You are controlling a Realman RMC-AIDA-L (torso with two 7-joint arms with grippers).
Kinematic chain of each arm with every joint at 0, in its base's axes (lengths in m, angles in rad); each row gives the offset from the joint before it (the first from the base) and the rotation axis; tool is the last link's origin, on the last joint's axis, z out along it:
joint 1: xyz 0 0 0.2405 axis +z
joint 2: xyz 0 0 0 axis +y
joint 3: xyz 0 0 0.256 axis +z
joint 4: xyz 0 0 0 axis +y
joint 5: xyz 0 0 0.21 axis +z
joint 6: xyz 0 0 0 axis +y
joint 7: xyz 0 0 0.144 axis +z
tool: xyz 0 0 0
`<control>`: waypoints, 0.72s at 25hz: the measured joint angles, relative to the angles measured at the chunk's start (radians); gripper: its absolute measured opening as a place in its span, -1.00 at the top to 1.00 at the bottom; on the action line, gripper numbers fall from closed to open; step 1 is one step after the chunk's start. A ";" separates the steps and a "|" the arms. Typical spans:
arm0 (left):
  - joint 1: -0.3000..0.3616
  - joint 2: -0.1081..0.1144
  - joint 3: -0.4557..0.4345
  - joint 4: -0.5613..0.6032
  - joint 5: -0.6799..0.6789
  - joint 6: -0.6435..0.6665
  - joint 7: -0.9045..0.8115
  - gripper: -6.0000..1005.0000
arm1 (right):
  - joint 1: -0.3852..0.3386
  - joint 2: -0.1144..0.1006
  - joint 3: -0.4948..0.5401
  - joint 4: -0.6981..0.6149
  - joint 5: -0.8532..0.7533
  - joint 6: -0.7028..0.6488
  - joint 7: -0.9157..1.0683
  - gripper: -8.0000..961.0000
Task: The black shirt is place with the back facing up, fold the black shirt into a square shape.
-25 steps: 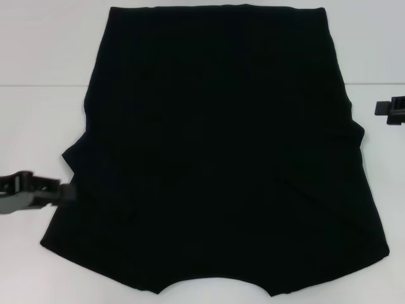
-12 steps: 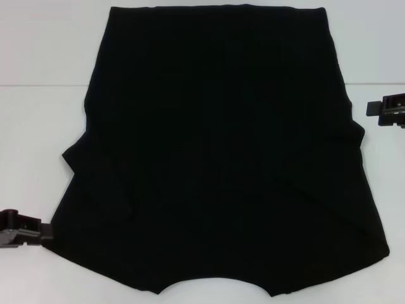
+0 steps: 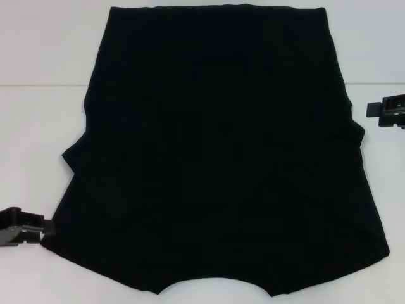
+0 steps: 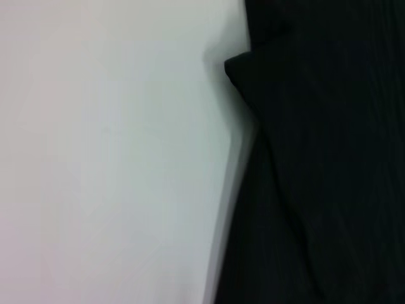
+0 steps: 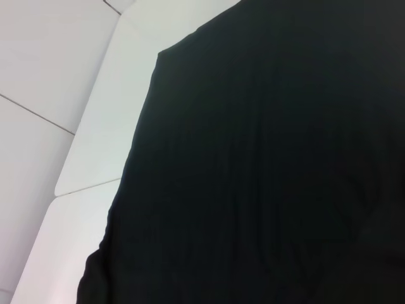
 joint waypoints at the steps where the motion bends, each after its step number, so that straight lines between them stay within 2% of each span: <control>1: 0.000 0.000 0.001 0.000 0.000 -0.002 -0.001 0.25 | -0.001 0.000 0.000 0.000 0.000 0.000 0.000 -0.06; 10: -0.003 -0.002 0.000 -0.002 0.016 -0.017 -0.014 -0.14 | 0.000 -0.001 0.002 -0.001 0.001 0.003 -0.005 -0.06; 18: -0.010 -0.002 0.001 -0.038 0.025 -0.050 -0.017 -0.14 | 0.001 -0.002 0.001 -0.002 0.001 0.009 -0.009 -0.06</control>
